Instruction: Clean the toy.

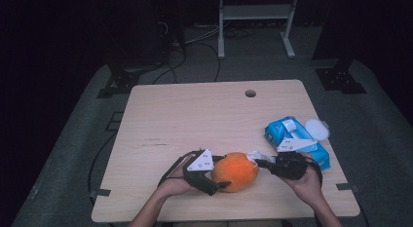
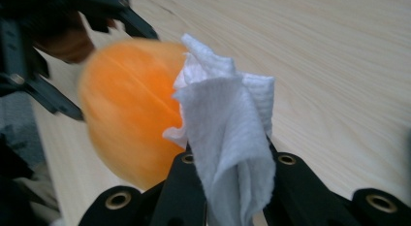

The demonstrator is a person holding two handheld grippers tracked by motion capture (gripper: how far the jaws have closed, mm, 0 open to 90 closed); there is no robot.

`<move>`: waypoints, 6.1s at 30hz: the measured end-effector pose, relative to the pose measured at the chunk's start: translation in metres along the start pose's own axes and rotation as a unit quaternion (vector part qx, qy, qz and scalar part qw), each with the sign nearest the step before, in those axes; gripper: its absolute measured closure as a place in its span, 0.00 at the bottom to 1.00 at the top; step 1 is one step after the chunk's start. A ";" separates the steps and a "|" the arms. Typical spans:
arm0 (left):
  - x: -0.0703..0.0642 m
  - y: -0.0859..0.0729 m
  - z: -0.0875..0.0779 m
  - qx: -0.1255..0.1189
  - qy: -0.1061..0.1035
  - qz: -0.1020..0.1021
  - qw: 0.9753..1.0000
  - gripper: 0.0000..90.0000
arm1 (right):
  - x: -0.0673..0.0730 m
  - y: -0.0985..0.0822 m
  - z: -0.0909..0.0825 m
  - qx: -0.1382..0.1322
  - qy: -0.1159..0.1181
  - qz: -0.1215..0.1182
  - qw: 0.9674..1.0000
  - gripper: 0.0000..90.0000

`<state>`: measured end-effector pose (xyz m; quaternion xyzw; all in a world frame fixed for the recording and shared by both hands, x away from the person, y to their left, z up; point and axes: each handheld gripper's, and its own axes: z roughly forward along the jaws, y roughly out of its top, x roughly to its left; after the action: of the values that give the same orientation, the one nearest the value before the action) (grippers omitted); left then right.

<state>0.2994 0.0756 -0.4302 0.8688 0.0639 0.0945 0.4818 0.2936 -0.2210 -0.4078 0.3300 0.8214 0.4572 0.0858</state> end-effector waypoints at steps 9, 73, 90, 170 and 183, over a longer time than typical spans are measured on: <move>-0.002 0.002 -0.001 -0.007 -0.006 0.000 1.000 0.19 | 0.007 0.007 0.004 -0.004 0.019 -0.011 1.000 0.91; 0.006 0.002 0.004 -0.009 0.005 -0.094 0.996 0.26 | -0.010 -0.008 -0.012 0.017 0.020 0.016 1.000 0.90; -0.001 0.004 0.008 -0.027 -0.001 -0.066 0.997 0.24 | -0.008 -0.007 -0.005 0.012 0.009 0.012 1.000 0.91; -0.004 0.009 0.024 -0.061 0.026 -0.074 0.995 0.16 | 0.005 0.007 -0.012 -0.055 0.013 0.007 0.998 0.91; -0.006 0.026 0.012 -0.038 0.032 -0.076 0.996 0.31 | 0.021 0.018 -0.020 -0.075 0.033 -0.004 0.997 0.91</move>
<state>0.2971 0.0511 -0.4145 0.8390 0.1412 0.0881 0.5180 0.2771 -0.2155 -0.3788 0.3043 0.7883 0.5280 0.0846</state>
